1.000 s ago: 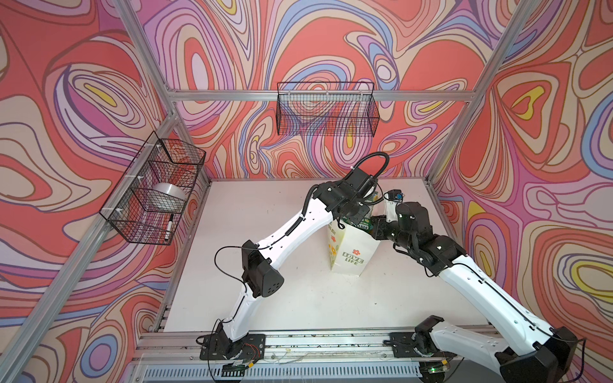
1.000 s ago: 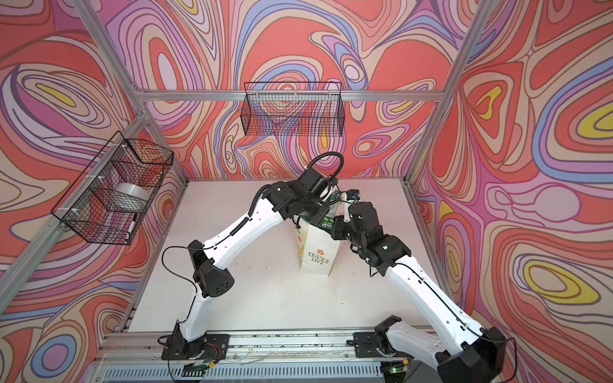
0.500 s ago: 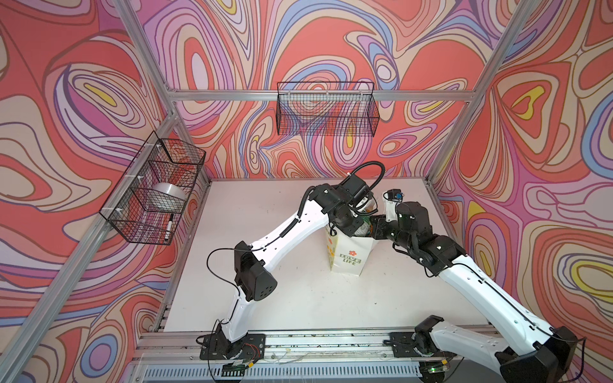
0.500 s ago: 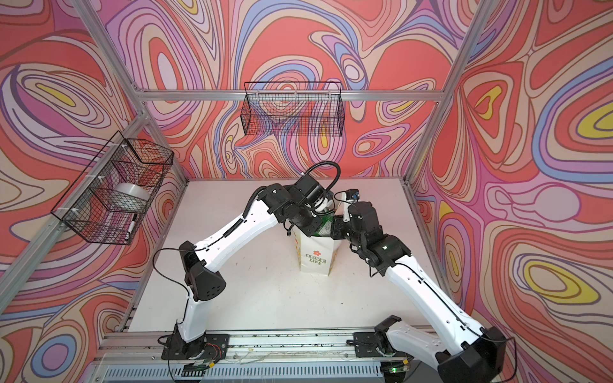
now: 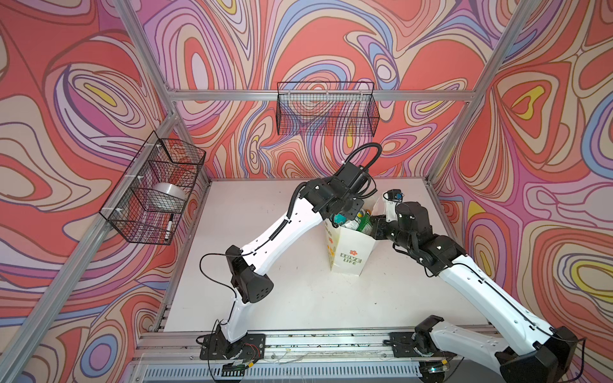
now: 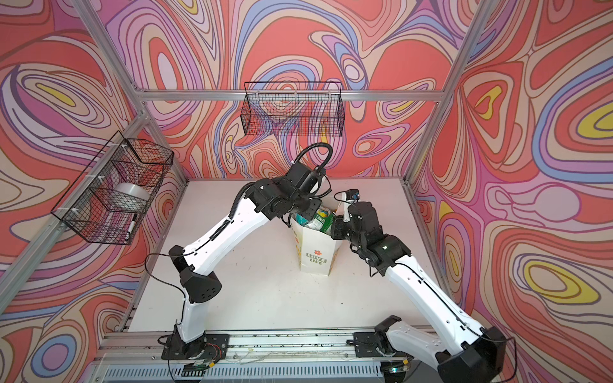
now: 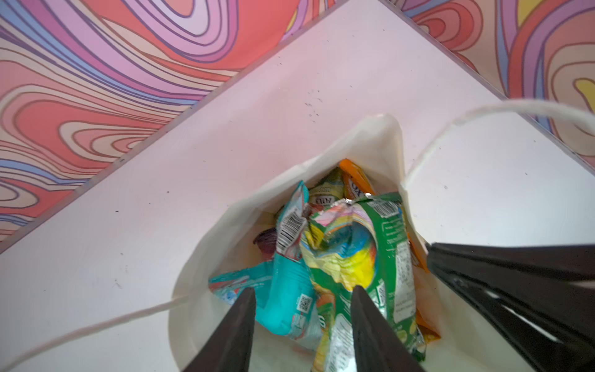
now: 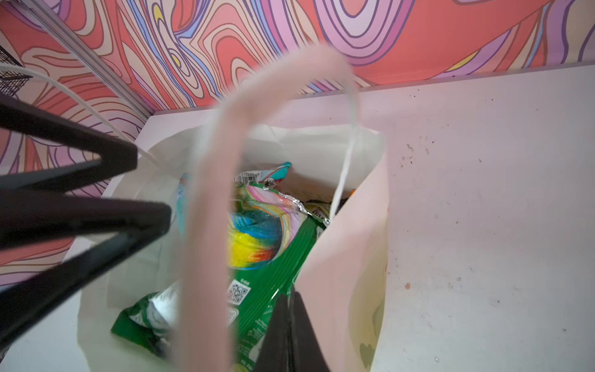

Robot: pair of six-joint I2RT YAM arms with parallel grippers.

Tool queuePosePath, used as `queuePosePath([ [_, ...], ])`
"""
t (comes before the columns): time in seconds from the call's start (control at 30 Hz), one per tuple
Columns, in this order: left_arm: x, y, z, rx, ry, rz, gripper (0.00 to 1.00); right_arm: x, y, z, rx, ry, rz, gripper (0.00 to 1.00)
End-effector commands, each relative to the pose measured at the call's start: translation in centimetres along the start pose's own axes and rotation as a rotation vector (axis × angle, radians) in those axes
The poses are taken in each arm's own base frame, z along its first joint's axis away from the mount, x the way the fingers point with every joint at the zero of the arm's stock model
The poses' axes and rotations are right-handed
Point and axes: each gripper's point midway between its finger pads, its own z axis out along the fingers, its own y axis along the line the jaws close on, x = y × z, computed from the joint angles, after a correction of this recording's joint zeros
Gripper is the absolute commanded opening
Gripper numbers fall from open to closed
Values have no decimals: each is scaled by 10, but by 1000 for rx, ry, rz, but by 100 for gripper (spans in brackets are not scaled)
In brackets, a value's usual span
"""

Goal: Place the snacks into the paper bag
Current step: Place the snack in the paper bag, then press the snack in the paper bag.

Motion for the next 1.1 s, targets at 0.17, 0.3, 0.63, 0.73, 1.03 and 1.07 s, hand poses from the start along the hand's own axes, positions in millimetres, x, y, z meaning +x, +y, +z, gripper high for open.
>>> queuePosePath([
  [0.17,-1,-2,41,-51,18,-12,42,9,-6,2,26,23,-9,0],
  [0.3,18,-10,53,-22,90,-19,34,9,-6,1,25,22,-9,0],
  [0.63,73,-37,87,57,258,-56,24,10,-6,2,23,25,-8,0],
  [0.73,67,-37,83,60,244,-64,24,10,-6,2,25,24,-9,0],
  [1.03,-22,-29,-7,143,-40,-153,57,9,-7,3,34,25,-9,0],
  [1.07,-30,-27,-20,153,-77,-166,60,9,-8,3,35,24,-9,0],
])
